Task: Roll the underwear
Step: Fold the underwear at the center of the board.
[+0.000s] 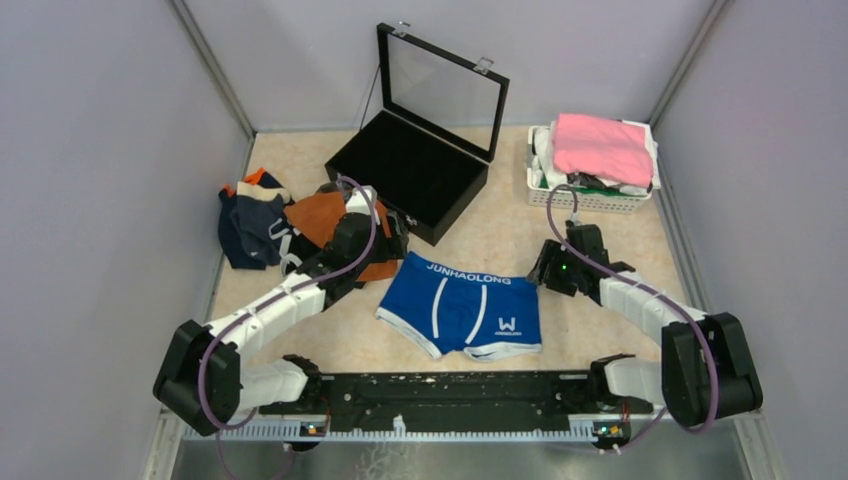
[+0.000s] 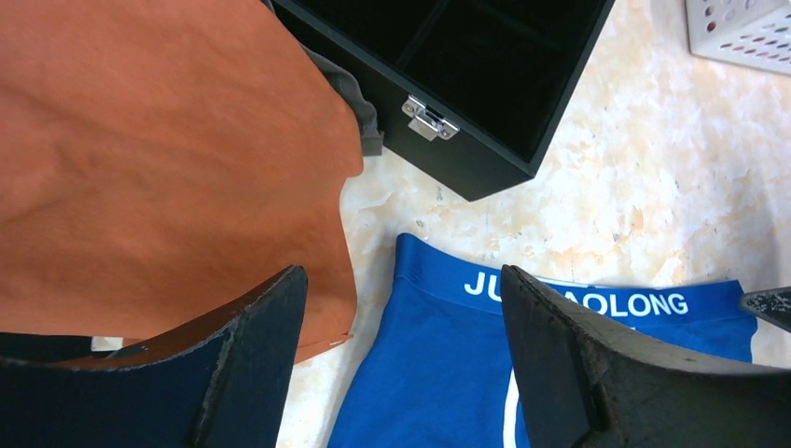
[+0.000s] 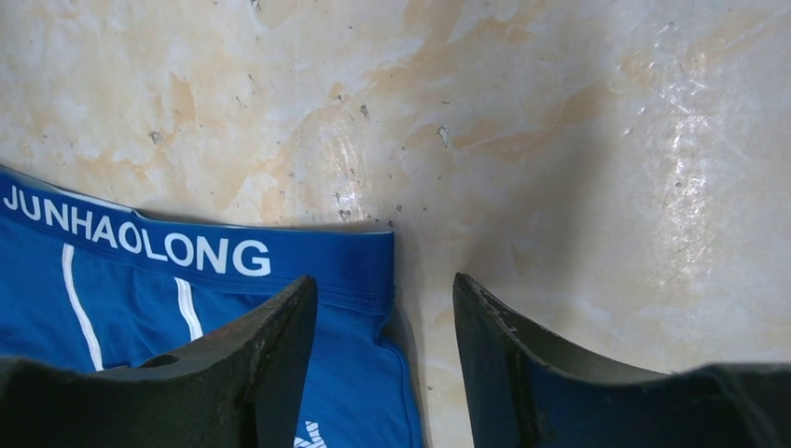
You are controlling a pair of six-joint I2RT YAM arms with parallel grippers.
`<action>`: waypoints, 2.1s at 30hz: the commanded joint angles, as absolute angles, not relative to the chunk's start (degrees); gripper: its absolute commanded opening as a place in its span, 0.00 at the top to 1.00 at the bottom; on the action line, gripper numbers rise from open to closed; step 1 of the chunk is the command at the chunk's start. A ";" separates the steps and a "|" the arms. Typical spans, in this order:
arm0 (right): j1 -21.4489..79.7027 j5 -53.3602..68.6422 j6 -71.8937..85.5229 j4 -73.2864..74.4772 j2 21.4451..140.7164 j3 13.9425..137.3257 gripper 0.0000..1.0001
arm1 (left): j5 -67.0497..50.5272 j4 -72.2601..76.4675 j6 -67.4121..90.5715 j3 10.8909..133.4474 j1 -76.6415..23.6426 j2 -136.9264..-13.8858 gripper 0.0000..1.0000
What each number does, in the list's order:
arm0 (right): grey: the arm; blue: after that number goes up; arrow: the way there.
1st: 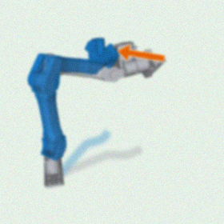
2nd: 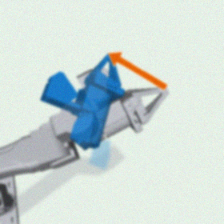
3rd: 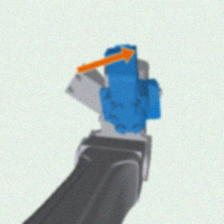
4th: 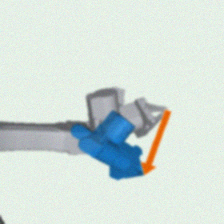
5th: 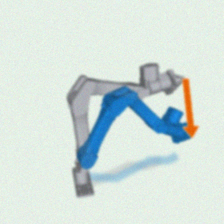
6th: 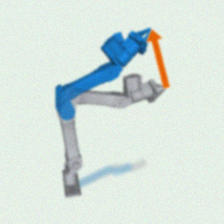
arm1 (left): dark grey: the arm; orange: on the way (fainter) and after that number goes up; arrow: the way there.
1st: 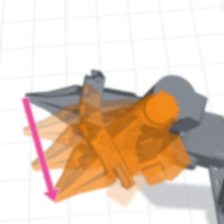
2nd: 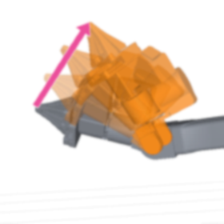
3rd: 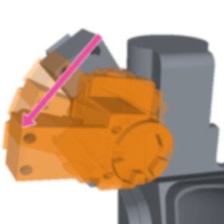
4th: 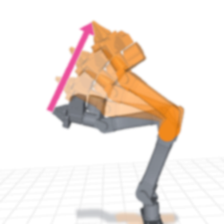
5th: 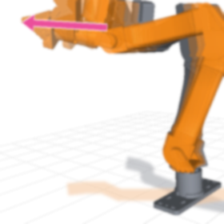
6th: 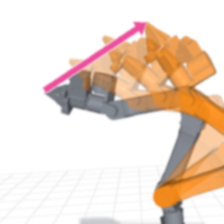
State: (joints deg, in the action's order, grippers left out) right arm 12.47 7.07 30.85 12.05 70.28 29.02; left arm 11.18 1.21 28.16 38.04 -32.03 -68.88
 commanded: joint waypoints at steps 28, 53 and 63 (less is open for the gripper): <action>9.32 17.02 27.96 5.89 68.83 24.23 0.51 | 12.87 0.26 26.27 37.53 -32.19 -62.69 0.17; 7.13 13.57 41.01 -8.07 64.19 17.84 1.00 | 2.02 1.61 22.54 38.80 -32.66 -66.58 0.19; 6.07 0.69 50.09 1.25 48.90 14.55 1.00 | 9.17 2.65 22.16 48.88 -51.58 -78.36 0.19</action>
State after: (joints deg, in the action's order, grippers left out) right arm 6.94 7.79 45.45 -2.76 55.35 15.77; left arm 6.37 -1.04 23.20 42.78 -43.09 -74.41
